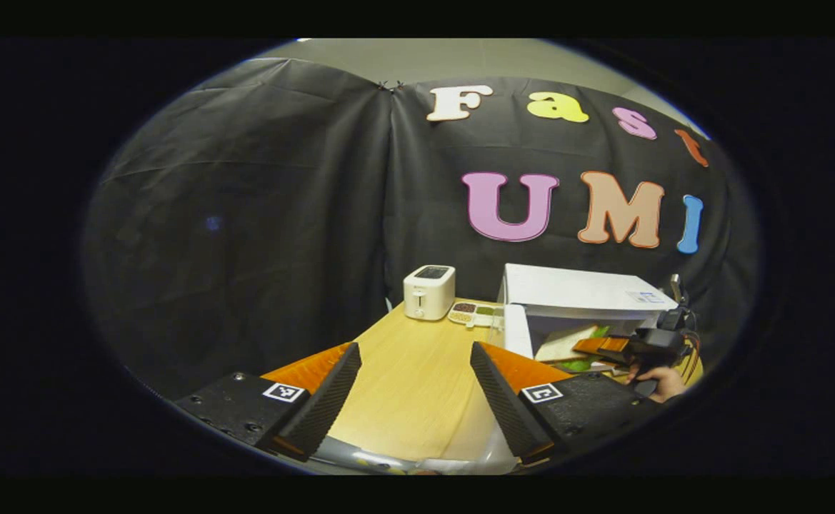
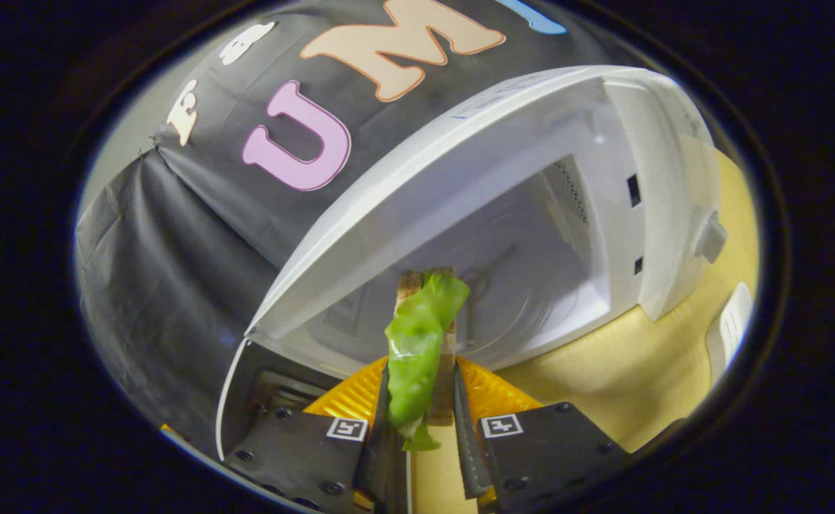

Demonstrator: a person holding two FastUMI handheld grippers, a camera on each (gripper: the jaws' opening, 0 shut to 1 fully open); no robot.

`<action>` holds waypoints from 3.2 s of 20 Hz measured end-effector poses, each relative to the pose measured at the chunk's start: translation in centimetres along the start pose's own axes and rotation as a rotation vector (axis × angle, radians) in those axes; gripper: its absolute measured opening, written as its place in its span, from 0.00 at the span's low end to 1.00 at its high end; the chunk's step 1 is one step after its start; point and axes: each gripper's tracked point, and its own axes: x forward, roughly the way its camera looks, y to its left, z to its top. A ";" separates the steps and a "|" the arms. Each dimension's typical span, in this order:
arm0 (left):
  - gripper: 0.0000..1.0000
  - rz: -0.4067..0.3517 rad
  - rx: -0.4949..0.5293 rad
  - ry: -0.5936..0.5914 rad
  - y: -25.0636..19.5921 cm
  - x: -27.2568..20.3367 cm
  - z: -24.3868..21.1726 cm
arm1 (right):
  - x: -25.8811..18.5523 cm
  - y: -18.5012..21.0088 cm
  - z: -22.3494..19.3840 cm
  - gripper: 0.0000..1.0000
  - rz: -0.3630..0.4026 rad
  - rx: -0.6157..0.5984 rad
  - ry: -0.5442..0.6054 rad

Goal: Open the microwave oven with the left hand, put the food in, and close the microwave oven.

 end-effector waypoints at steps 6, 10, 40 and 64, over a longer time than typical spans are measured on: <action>0.95 0.086 -0.057 0.036 2.9 -0.9 -1.7 | 3.5 -0.4 1.2 0.36 -0.041 -0.071 -0.046; 0.95 0.136 -0.055 0.053 4.4 -1.3 -2.1 | 5.5 -0.9 2.0 0.36 -0.071 -0.157 -0.071; 0.87 -0.005 -0.018 0.202 4.1 -1.1 -7.8 | -12.2 -1.2 2.2 0.92 -0.250 -0.459 -0.242; 0.01 -0.427 0.218 0.267 -3.1 -0.5 -12.0 | -30.9 -2.7 4.6 0.92 -0.557 -0.398 -0.505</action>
